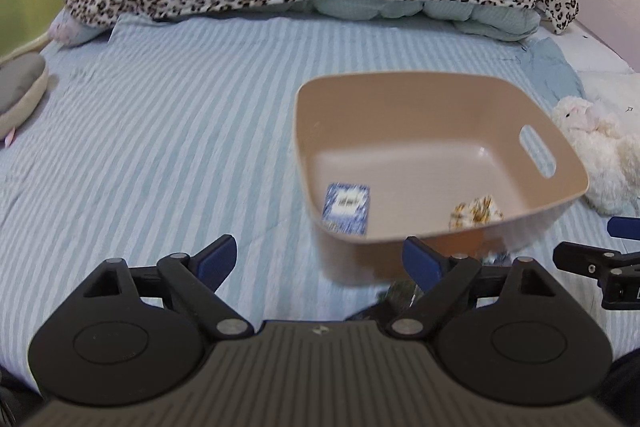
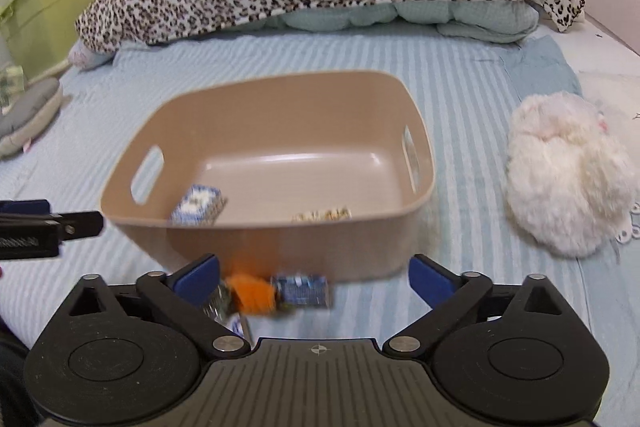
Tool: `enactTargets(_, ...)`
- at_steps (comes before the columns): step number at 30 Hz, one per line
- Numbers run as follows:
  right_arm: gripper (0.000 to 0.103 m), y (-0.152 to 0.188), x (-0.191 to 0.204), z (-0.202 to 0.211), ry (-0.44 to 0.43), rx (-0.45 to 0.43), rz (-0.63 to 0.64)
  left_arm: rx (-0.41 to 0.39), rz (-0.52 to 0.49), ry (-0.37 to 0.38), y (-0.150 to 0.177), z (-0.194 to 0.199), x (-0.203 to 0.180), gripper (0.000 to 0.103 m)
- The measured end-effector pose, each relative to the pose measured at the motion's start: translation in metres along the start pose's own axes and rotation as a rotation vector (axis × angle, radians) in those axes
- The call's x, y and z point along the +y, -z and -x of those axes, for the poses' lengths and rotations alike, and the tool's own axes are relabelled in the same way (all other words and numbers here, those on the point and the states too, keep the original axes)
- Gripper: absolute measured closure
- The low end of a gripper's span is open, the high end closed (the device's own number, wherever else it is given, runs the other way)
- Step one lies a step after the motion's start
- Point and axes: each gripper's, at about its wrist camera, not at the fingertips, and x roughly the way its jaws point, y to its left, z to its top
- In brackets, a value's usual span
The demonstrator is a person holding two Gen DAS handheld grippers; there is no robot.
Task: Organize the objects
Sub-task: 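Move both tools back down to the remaining items, then grasp the beige bear keychain with left tool while right tool grasps white medicine box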
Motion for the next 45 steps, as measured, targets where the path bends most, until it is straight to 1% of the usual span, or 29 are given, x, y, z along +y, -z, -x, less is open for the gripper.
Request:
enactTargets(2, 0.000, 0.010, 0.002, -0.003, 0.006, 0.024, 0.007, 0.010, -0.005, -0.012, 0.010, -0.002, 0.006, 0.012)
enactTargets(4, 0.000, 0.019, 0.005, -0.008, 0.009, 0.054, 0.005, 0.037, -0.016, -0.023, 0.020, -0.008, 0.011, 0.012)
enactTargets(7, 0.000, 0.032, 0.007, -0.019, 0.021, 0.103, -0.008, 0.070, -0.029, -0.022, 0.034, -0.020, 0.017, 0.012)
enactTargets(12, 0.000, 0.048, 0.015, -0.036, 0.025, 0.147, -0.021, 0.096, -0.145, -0.032, 0.052, -0.041, 0.015, 0.012)
enactTargets(14, 0.000, 0.054, 0.019, -0.042, 0.031, 0.149, 0.001, 0.107, -0.178, -0.026, 0.057, -0.048, 0.014, 0.012)
enactTargets(20, 0.000, 0.067, 0.035, -0.054, 0.024, 0.171, 0.035, 0.143, -0.216, 0.027, 0.069, -0.066, 0.015, 0.013)
enactTargets(21, 0.000, 0.068, 0.039, -0.056, 0.023, 0.175, 0.044, 0.149, -0.228, 0.027, 0.070, -0.068, 0.015, 0.014)
enactTargets(22, 0.000, 0.070, 0.042, -0.058, 0.023, 0.176, 0.058, 0.154, -0.242, 0.029, 0.072, -0.070, 0.014, 0.018)
enactTargets(24, 0.000, 0.071, 0.050, -0.061, 0.023, 0.170, 0.088, 0.158, -0.263, 0.038, 0.074, -0.074, 0.012, 0.020)
enactTargets(27, 0.000, 0.073, 0.060, -0.067, 0.011, 0.164, 0.123, 0.162, -0.267, 0.065, 0.075, -0.079, 0.011, 0.020)
enactTargets(31, 0.000, 0.074, 0.070, -0.075, -0.033, 0.180, 0.132, 0.186, -0.274, 0.099, 0.075, -0.086, 0.012, 0.020)
enactTargets(33, 0.000, 0.073, 0.074, -0.080, -0.036, 0.182, 0.133, 0.198, -0.276, 0.109, 0.076, -0.091, 0.013, 0.020)
enactTargets(37, 0.000, 0.073, 0.078, -0.091, -0.026, 0.182, 0.123, 0.195, -0.279, 0.140, 0.076, -0.093, 0.013, 0.019)
enactTargets(42, 0.000, 0.073, 0.084, -0.095, -0.012, 0.164, 0.154, 0.174, -0.337, 0.138, 0.079, -0.094, 0.004, 0.021)
enactTargets(45, 0.001, 0.074, 0.081, -0.094, -0.025, 0.156, 0.132, 0.158, -0.337, 0.146, 0.079, -0.095, 0.003, 0.021)
